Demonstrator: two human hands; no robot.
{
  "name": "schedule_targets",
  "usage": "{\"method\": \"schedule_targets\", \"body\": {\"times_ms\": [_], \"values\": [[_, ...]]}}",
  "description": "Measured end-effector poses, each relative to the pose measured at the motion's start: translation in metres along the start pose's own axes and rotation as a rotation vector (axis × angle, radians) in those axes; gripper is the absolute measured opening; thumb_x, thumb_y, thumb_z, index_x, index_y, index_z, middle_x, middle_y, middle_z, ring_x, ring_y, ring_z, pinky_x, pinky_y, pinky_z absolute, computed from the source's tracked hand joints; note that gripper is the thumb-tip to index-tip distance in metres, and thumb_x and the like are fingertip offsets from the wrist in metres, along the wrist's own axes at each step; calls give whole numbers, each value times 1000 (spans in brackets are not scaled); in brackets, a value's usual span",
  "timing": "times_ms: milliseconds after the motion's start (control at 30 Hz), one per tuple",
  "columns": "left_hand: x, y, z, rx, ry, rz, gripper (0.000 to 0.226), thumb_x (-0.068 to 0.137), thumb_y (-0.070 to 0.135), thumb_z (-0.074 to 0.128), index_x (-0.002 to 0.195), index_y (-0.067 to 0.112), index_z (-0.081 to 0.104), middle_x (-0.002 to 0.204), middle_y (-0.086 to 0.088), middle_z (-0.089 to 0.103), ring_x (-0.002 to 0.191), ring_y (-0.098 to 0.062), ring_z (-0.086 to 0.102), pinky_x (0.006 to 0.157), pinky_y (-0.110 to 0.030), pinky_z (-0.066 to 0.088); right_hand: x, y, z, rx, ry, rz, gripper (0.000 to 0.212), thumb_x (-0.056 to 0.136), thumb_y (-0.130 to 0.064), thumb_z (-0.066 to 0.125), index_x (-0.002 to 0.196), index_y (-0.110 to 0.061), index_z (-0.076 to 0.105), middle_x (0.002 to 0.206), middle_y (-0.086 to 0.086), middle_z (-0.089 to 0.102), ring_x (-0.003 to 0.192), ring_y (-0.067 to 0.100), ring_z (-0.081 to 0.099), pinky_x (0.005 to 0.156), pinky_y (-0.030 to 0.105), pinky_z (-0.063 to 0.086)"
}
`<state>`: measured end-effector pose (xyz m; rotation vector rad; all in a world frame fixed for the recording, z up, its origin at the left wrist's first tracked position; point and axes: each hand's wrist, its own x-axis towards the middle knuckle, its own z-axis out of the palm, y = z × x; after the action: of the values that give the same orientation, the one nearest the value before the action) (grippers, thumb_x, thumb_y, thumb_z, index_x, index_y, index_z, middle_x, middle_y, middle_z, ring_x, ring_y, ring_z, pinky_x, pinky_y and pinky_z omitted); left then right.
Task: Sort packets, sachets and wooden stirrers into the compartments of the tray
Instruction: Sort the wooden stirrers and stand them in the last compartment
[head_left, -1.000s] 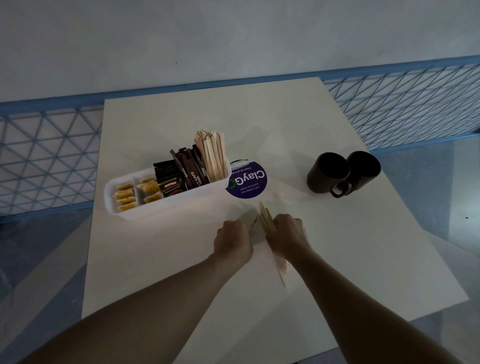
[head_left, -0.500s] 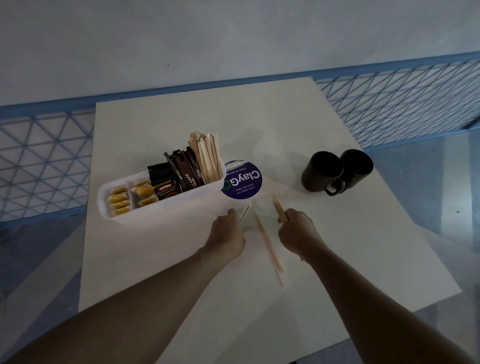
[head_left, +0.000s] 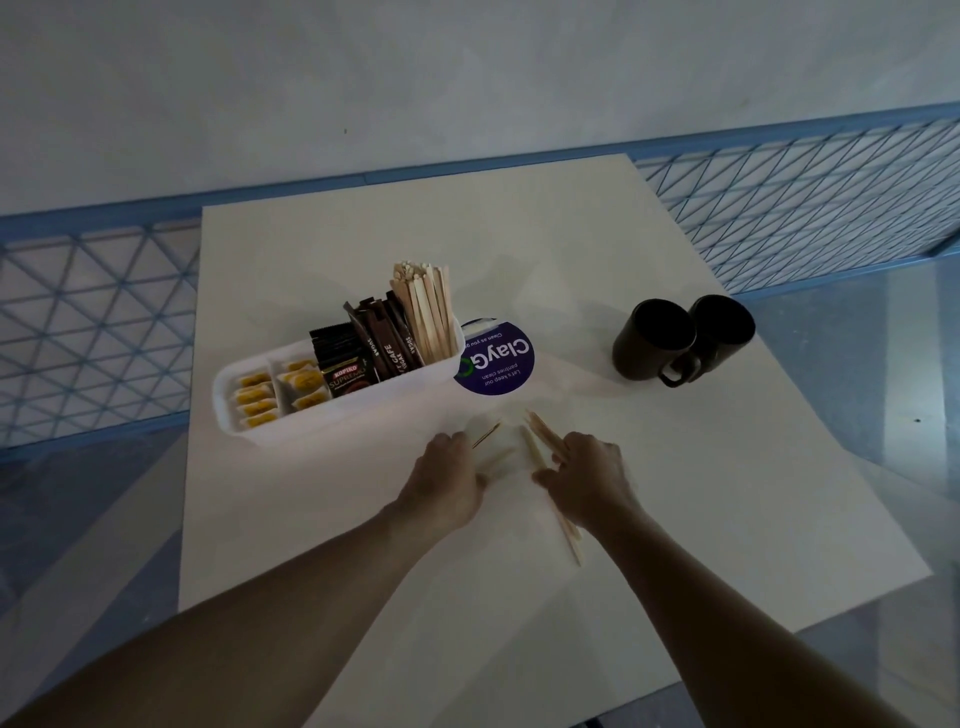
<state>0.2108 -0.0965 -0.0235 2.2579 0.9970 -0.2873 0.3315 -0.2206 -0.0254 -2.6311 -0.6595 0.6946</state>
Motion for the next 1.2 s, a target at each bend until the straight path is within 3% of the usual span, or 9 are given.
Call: {"method": "schedule_targets", "body": {"times_ms": [67, 167, 300, 500, 767, 1200], "values": [[-5, -5, 1, 38, 14, 12, 44, 85, 25, 72, 120, 6, 55, 118, -13, 58, 105, -32, 60, 86, -37, 52, -3, -2, 3, -48, 15, 4, 26, 77, -29, 82, 89, -18, 62, 80, -2, 62, 67, 15, 60, 58, 30, 53], [-10, -10, 4, 66, 59, 26, 41, 86, 19, 68, 125, 8, 57, 117, -13, 62, 105, -32, 62, 87, -38, 53, -7, -4, 6, -132, 36, 9, 8, 78, -14, 67, 77, -16, 60, 70, 0, 58, 58, 18, 58, 52, 31, 54], [-15, -9, 4, 104, 83, -2, 29, 91, 13, 56, 119, 9, 61, 111, -14, 65, 102, -35, 64, 83, -40, 55, -9, -10, 6, -139, 22, 26, 12, 81, -5, 56, 73, -14, 57, 67, 1, 53, 54, 18, 53, 48, 25, 41], [-13, -5, 0, 62, 16, -121, 42, 85, 23, 68, 121, 4, 60, 115, -15, 65, 104, -36, 65, 82, -38, 56, -10, -14, 8, -79, -43, 50, 19, 79, -11, 67, 74, -18, 51, 74, 0, 55, 60, 14, 55, 49, 25, 42], [-9, -4, 0, 62, -37, -148, 52, 84, 23, 72, 129, 3, 55, 125, -17, 62, 113, -35, 62, 91, -39, 54, -13, -16, 8, -77, -55, 62, 13, 79, -16, 72, 82, -13, 60, 71, 0, 53, 56, 12, 51, 44, 20, 34], [-14, -5, -1, 141, -29, -68, 40, 86, 18, 70, 121, 0, 61, 116, -17, 66, 105, -34, 65, 84, -35, 55, -14, -17, 6, -243, -23, -55, 10, 79, -20, 70, 87, -17, 66, 70, -2, 56, 54, 12, 53, 44, 21, 35]]}}
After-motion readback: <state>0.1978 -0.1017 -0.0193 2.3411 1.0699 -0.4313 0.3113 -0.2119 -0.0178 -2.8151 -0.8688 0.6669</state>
